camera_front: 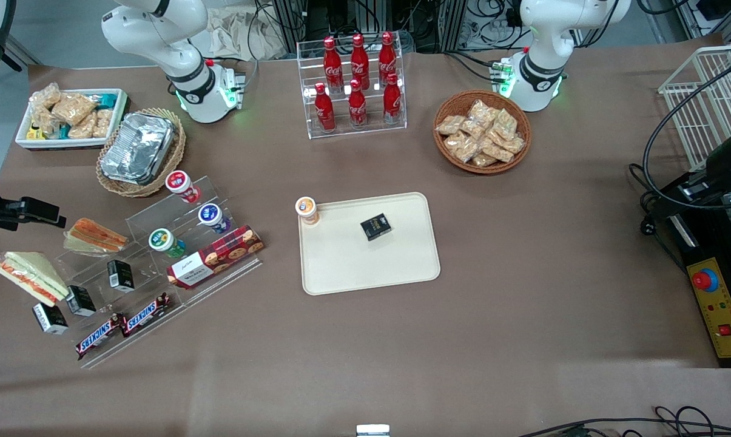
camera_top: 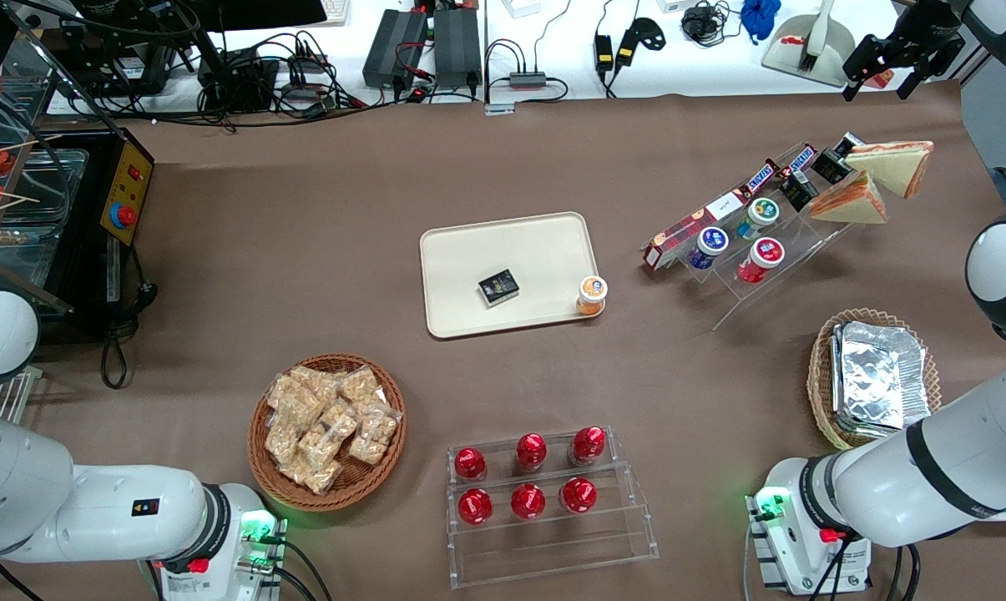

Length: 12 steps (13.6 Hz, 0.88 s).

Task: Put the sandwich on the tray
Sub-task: 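Move the right gripper toward the wrapped sandwich in the acrylic rack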

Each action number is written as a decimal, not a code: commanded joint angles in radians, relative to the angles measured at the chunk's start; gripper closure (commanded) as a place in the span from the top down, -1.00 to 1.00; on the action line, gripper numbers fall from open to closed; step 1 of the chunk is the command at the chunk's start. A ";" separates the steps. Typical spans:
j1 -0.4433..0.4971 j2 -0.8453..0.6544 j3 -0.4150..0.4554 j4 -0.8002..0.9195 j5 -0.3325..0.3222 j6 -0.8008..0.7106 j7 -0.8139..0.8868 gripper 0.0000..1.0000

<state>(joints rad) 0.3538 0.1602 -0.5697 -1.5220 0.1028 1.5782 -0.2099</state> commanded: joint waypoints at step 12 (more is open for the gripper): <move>-0.117 0.021 -0.009 0.005 -0.014 0.005 -0.392 0.98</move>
<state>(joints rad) 0.2928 0.1625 -0.5777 -1.5223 0.0942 1.5761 -0.4664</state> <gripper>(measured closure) 0.004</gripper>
